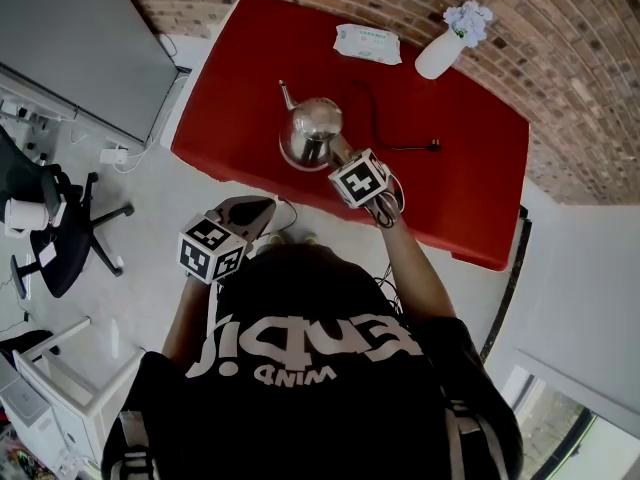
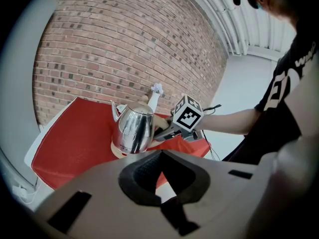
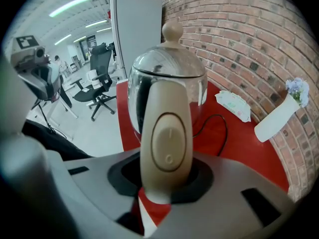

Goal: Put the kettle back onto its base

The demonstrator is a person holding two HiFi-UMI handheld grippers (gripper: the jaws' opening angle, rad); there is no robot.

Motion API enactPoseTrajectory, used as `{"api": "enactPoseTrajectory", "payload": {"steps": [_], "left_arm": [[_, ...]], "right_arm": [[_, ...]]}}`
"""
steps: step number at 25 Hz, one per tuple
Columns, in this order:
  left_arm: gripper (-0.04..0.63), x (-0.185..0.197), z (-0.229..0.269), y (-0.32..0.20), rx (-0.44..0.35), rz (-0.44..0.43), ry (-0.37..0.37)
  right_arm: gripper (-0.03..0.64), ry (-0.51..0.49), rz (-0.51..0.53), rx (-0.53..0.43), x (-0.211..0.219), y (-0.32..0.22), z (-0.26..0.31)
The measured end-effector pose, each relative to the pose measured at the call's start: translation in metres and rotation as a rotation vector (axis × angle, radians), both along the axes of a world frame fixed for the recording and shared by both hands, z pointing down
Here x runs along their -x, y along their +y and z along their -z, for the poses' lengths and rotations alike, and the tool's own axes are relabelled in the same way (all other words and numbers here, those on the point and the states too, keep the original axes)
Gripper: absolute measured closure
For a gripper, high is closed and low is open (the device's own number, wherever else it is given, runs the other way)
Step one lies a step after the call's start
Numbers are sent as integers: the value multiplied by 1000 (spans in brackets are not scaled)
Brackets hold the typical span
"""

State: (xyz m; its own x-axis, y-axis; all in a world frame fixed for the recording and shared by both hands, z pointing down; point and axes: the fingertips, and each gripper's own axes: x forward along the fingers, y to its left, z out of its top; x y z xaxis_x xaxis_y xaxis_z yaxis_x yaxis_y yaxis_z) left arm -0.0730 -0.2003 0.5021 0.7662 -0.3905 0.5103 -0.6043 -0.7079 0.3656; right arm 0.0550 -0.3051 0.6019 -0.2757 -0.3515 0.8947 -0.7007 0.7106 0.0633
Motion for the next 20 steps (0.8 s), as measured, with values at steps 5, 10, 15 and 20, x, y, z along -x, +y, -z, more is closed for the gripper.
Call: {"api": "enactPoseTrajectory", "payload": {"steps": [5,10,15,20], "left_arm": [[586,3,-1,1,5,0,5],[586,3,-1,2,7,-4,8],[586,-1,1,0,4,-15,14],[586,-8,4,-2,0,-46,25]], "right_arm": [[425,-60,-53,23,0,4,-9],[425,-65,-43,19,-4,6,-3],[425,-63,-37,-6,-19,9,11],[425,-61,-43,-35,-30,18,31]]}}
